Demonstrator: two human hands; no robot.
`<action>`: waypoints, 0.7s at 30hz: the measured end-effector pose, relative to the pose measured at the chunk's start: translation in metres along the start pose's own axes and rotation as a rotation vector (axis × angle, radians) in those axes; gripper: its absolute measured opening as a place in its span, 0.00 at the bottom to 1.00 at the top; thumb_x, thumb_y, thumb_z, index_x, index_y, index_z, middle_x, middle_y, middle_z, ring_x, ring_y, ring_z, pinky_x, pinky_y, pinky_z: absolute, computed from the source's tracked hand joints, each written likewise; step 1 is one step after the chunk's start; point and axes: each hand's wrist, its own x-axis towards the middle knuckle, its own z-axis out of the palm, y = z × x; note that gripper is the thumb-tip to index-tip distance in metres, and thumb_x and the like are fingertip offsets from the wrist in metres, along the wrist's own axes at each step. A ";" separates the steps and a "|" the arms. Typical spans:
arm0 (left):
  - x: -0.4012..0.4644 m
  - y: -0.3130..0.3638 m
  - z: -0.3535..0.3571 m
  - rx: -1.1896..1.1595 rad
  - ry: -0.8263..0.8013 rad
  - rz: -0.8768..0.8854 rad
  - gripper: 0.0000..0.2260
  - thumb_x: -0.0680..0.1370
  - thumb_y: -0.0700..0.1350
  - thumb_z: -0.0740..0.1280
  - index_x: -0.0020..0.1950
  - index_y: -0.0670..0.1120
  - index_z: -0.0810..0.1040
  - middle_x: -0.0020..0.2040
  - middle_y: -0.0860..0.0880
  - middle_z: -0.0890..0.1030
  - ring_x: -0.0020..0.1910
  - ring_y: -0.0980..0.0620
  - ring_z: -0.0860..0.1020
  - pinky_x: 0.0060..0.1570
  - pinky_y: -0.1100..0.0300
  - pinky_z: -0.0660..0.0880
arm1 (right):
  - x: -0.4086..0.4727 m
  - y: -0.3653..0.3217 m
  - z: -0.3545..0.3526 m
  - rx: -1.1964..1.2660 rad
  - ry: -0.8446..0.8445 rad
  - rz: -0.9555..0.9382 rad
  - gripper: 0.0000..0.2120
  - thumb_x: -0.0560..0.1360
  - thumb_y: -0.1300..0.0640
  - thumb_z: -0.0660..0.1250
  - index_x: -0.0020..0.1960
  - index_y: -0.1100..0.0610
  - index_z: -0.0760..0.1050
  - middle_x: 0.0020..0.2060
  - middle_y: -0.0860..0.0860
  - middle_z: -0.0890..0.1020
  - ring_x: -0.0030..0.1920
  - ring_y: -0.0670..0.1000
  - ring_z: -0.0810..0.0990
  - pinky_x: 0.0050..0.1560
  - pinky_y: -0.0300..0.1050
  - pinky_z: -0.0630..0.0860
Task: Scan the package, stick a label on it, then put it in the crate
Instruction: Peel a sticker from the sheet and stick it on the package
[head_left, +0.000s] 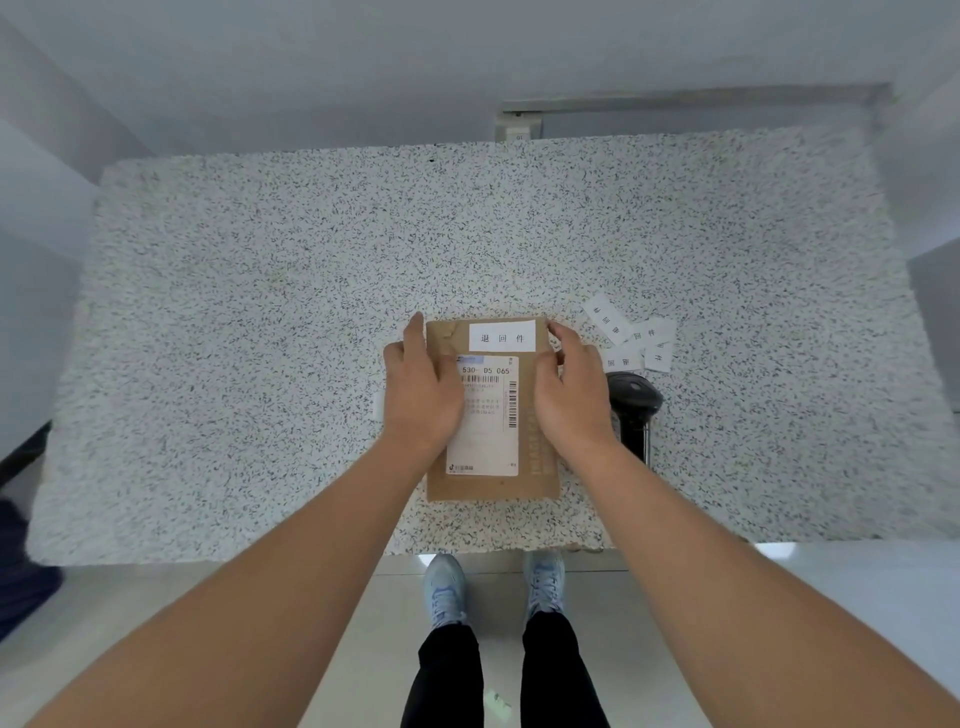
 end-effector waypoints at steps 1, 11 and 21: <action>-0.004 0.000 -0.002 0.026 -0.012 0.026 0.26 0.86 0.53 0.56 0.83 0.52 0.53 0.74 0.41 0.65 0.54 0.55 0.67 0.54 0.58 0.65 | -0.003 0.001 -0.001 -0.001 -0.006 0.003 0.24 0.84 0.45 0.54 0.79 0.43 0.62 0.66 0.51 0.71 0.58 0.47 0.72 0.59 0.49 0.72; -0.047 -0.012 -0.020 0.235 -0.131 0.289 0.29 0.85 0.52 0.55 0.83 0.56 0.47 0.84 0.48 0.46 0.70 0.37 0.73 0.57 0.40 0.79 | -0.044 0.004 -0.009 -0.132 -0.087 -0.178 0.28 0.84 0.44 0.54 0.83 0.46 0.55 0.76 0.47 0.68 0.71 0.48 0.71 0.69 0.55 0.73; -0.078 -0.044 -0.024 0.355 -0.209 0.409 0.29 0.85 0.55 0.54 0.84 0.58 0.46 0.85 0.54 0.40 0.79 0.41 0.62 0.71 0.44 0.68 | -0.092 0.028 -0.005 -0.352 -0.165 -0.362 0.29 0.85 0.46 0.54 0.83 0.48 0.52 0.84 0.45 0.46 0.81 0.51 0.56 0.73 0.56 0.68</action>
